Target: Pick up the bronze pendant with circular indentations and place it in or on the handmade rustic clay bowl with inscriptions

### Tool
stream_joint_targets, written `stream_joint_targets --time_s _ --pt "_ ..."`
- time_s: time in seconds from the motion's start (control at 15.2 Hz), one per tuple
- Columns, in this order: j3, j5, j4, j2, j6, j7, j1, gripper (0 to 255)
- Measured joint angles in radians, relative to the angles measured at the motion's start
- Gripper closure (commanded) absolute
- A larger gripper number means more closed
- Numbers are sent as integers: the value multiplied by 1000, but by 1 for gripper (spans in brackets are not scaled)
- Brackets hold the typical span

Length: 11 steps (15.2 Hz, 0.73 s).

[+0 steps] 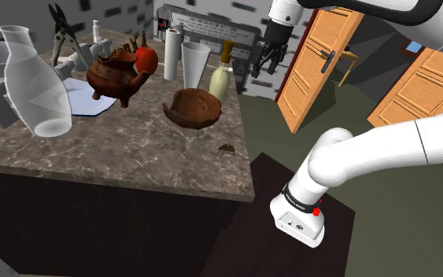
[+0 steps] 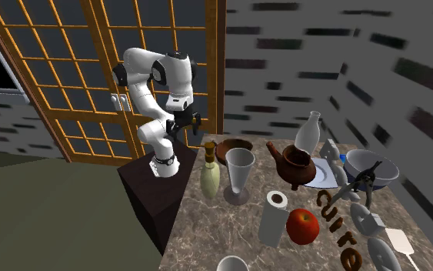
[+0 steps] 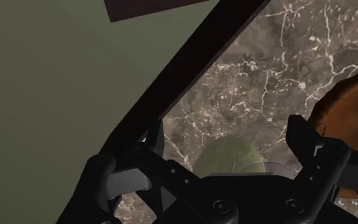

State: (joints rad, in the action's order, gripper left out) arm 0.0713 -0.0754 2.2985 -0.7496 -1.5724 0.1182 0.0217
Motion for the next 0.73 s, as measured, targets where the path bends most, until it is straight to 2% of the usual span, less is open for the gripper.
stream_joint_targets --time_s 0.2,0.73 --pt "-6 13 34 -12 -27 -17 20 0" --pt "-51 102 251 -100 -194 -130 162 0"
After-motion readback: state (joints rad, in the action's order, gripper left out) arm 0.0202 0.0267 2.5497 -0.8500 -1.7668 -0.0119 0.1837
